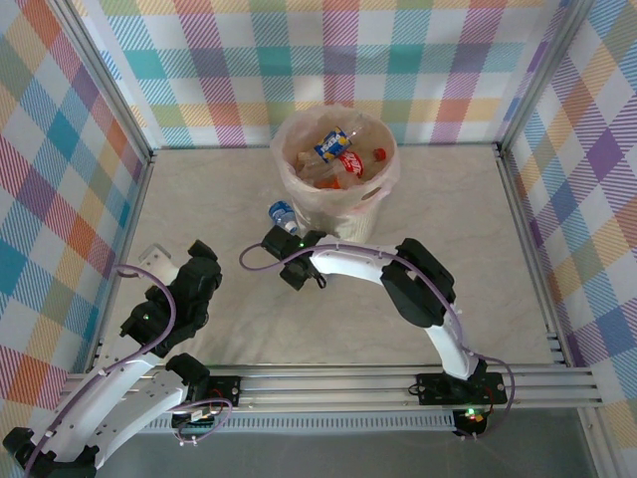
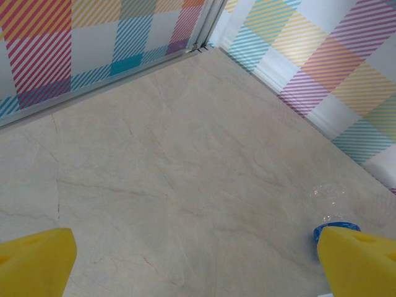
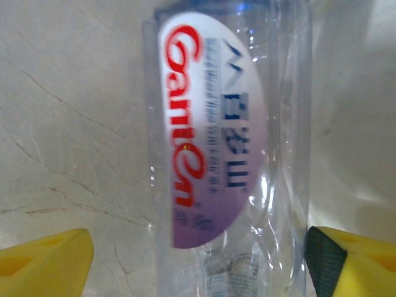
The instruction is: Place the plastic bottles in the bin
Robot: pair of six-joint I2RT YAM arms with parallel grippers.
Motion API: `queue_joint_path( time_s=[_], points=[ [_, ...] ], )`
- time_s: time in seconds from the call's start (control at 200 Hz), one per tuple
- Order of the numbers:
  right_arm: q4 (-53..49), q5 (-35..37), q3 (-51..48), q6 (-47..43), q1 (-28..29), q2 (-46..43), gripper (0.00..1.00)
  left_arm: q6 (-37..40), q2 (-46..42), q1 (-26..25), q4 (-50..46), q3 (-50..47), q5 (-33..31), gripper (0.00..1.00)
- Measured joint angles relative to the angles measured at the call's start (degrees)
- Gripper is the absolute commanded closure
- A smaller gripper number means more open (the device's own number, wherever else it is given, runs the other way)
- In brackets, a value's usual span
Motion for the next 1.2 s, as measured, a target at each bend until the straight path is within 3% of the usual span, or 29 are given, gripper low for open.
queue_joint_path(
  time_s=[0.43,0.855,1.2],
  points=[
    [0.3,-7.2,-1.5,0.4,0.1,0.1,0.22,0.0,0.4,0.0,0.0,0.0,0.0,0.00],
    [-0.2,-13.6,-2.5,2.0,1.0,-1.0,0.49,-0.2,1.0,0.0,0.0,0.0,0.0,0.00],
    [-3.3,-18.6,-4.2,4.7,3.0,-11.0,0.59,-0.2,4.6,0.0,-0.2,0.1,0.0,0.00]
  ],
)
